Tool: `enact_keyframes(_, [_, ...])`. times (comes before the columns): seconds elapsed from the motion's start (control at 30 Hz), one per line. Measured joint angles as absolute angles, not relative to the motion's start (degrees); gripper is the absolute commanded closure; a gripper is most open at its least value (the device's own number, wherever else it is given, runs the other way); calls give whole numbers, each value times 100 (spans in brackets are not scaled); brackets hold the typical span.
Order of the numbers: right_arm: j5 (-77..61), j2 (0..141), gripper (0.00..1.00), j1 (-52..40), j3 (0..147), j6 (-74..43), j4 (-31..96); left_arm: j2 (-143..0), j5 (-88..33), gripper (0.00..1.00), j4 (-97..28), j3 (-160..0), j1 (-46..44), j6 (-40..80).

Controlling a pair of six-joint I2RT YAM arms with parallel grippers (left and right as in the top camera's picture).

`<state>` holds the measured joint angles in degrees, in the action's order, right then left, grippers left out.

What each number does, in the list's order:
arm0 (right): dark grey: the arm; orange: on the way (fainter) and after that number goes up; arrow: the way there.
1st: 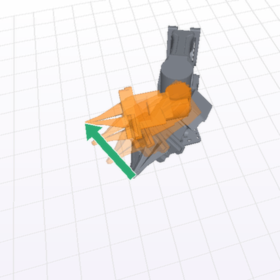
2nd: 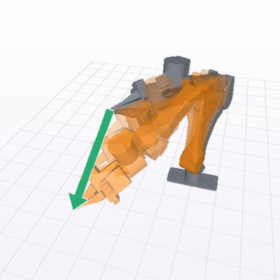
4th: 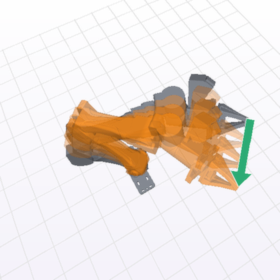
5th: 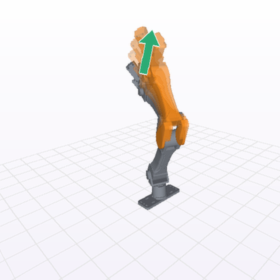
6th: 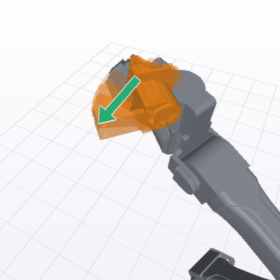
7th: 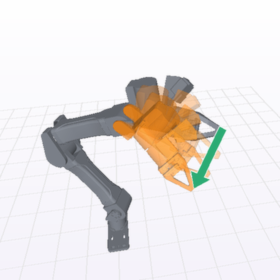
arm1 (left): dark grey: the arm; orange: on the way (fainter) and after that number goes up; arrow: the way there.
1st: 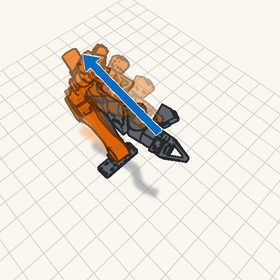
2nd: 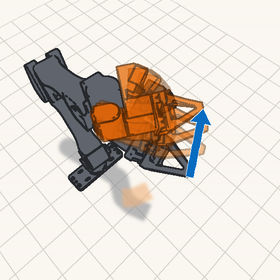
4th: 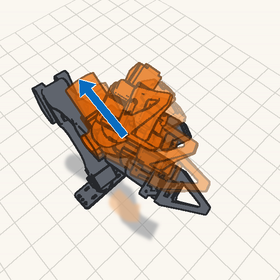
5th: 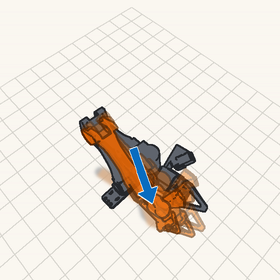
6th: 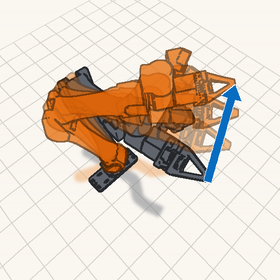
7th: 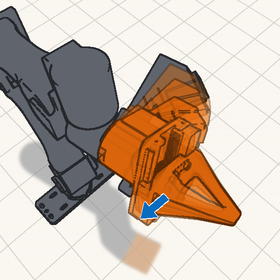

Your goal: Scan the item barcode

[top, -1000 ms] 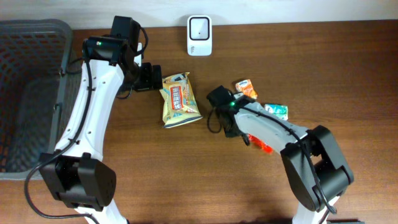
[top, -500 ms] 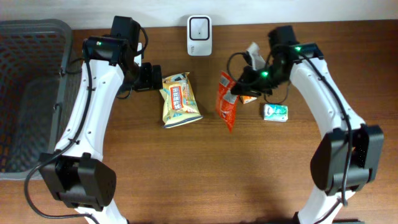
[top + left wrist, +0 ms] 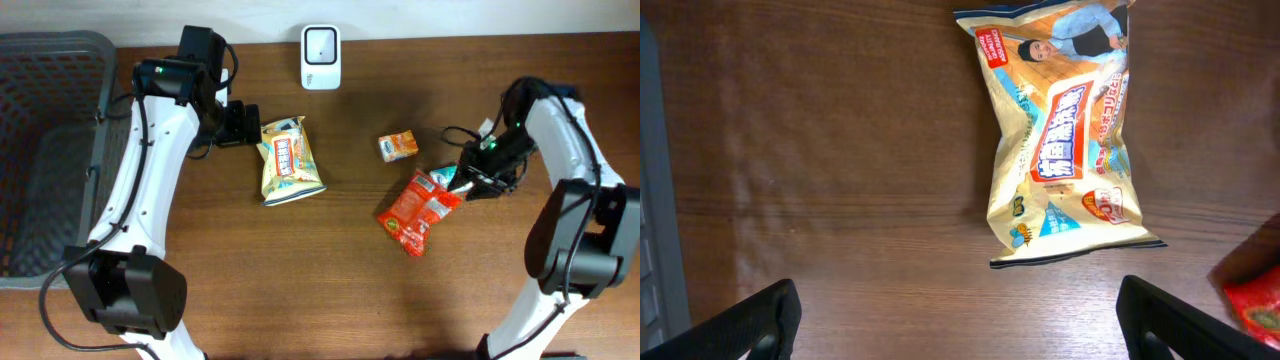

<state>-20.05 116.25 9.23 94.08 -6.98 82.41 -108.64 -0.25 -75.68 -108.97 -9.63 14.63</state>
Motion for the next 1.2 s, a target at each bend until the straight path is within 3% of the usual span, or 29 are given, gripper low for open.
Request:
enact_keyframes(0.07, [-1651, 11498, 49, 690, 9596, -635, 8525, -10864, -25, 1, -7566, -10897, -963, 1461])
enact_keyframes(0.1, [-1557, 11489, 68, 580, 9607, -628, 8624, -10864, -25, 1, -7568, -10897, -963, 1461])
enact_keyframes(0.13, [-1450, 11489, 96, 399, 9605, -604, 8661, -10864, -25, 1, -7566, -10897, -963, 1461])
enact_keyframes(0.3, [-1127, 11489, 96, -578, 9400, -624, 8281, -10864, -25, 1, -7564, -10897, -963, 1461])
enact_keyframes(0.5, [-292, 11450, 96, -1216, 7767, -1498, 6716, -10864, -25, 1, -7566, -10897, -963, 1461])
enact_keyframes(0.57, [-215, 11413, 96, -1216, 7671, -1682, 6663, -10864, -25, 1, -7568, -10897, -963, 1461])
enact_keyframes(0.63, [-158, 11450, 87, -1203, 7972, -1833, 7231, -10864, -25, 1, -7566, -10897, -963, 1461])
enact_keyframes(0.67, [-126, 11480, 70, -1181, 8329, -1876, 7636, -10864, -25, 1, -7566, -10897, -963, 1461])
enact_keyframes(0.73, [121, 11487, 11, -1116, 9365, -1933, 8322, -10864, -25, 1, -7570, -10897, -963, 1461])
enact_keyframes(0.77, [239, 11465, 1, -1079, 9673, -1938, 8508, -10864, -25, 1, -7566, -10897, -963, 1461])
enact_keyframes(0.87, [408, 11434, 1, -672, 10003, -1944, 8766, -10864, -25, 1, -7568, -10897, -963, 1461])
enact_keyframes(1.0, [-473, 11404, 2, -362, 8927, -1116, 8158, -10864, -23, 1, -7553, -10897, -963, 1461])
enact_keyframes(1.07, [-1039, 11424, 11, -414, 7992, -919, 7391, -10864, -23, 1, -7568, -10897, -963, 1461])
enact_keyframes(1.13, [-1555, 11445, 30, -416, 7415, -834, 6764, -10864, -25, 1, -7566, -10897, -963, 1463])
enact_keyframes(1.2, [-2003, 11421, 43, -416, 7175, -871, 6322, -10864, -25, 1, -7568, -10897, -963, 1461])
